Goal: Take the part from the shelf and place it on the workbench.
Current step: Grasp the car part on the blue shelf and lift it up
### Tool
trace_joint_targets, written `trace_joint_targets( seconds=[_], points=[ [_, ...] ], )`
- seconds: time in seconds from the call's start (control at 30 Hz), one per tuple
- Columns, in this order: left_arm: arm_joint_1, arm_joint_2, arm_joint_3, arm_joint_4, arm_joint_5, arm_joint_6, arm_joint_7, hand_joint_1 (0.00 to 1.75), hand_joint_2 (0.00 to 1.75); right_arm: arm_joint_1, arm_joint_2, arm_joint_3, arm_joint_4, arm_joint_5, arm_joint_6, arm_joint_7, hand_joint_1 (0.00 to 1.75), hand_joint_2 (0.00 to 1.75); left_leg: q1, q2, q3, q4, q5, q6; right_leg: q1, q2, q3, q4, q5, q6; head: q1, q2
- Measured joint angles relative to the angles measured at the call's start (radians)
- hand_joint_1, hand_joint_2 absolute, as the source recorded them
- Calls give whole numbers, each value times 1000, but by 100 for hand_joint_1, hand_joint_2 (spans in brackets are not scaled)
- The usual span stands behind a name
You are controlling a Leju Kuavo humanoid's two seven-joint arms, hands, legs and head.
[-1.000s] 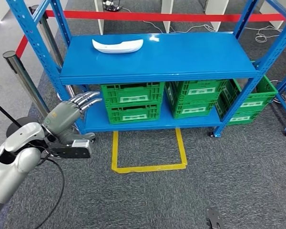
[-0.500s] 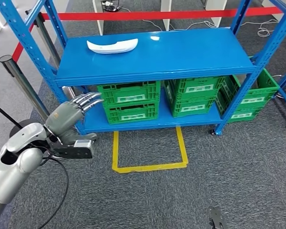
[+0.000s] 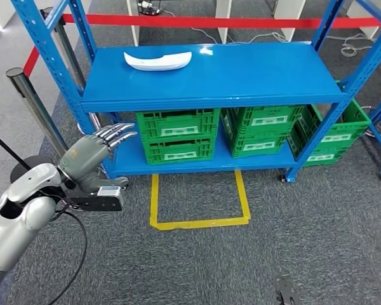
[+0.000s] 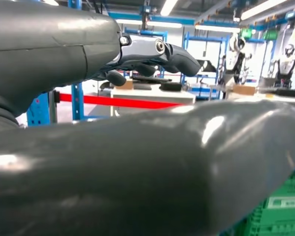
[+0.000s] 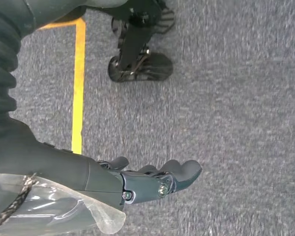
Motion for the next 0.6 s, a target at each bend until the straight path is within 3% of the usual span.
trace_joint_targets(
  seconds=[0.1,0.13,0.17,0.23,0.3,0.33,0.47,0.53,0.6],
  points=[
    [2,0,-1,0,0,0,0,0,0,3,0,0,0,0,0,0,0,175,-3,1,-3,0,1,5,-1,0,-93,196,-82,6,4,0],
    [3,0,-2,0,0,0,0,0,0,4,0,0,0,0,0,0,0,131,-4,0,-3,1,1,6,-1,0,-106,222,-83,6,4,0],
    [4,-1,-2,0,0,0,0,0,0,5,0,0,0,0,0,0,0,87,-4,0,-2,1,1,6,-1,0,-100,207,-65,6,4,0],
    [4,0,-3,0,-2,1,3,0,0,4,0,0,0,0,-2,2,0,0,-4,-1,0,3,-1,3,-1,-1,-36,76,4,2,4,0],
    [3,10,4,0,-17,14,32,0,0,-2,1,0,0,3,-27,26,0,0,-9,-2,-3,8,-5,-6,-1,-1,25,-40,39,-4,4,0],
    [3,21,11,0,-23,23,50,0,0,-6,2,0,0,6,-45,45,0,0,-10,-1,-5,10,-5,-11,0,1,37,-61,40,-8,4,0],
    [0,73,57,0,-22,34,71,0,0,-14,7,0,0,12,-84,86,0,0,-9,1,-14,33,-24,-32,-2,6,40,-65,40,-30,3,0],
    [0,87,69,0,-21,35,71,0,0,-19,8,0,0,13,-88,88,0,0,-6,1,-54,126,-78,-43,-4,3,43,-66,40,-38,2,0],
    [4,95,74,0,-21,35,71,0,0,-22,8,0,0,14,-89,88,0,0,-4,1,-117,262,-136,-50,-4,2,44,-66,39,-42,2,0]
  ],
)
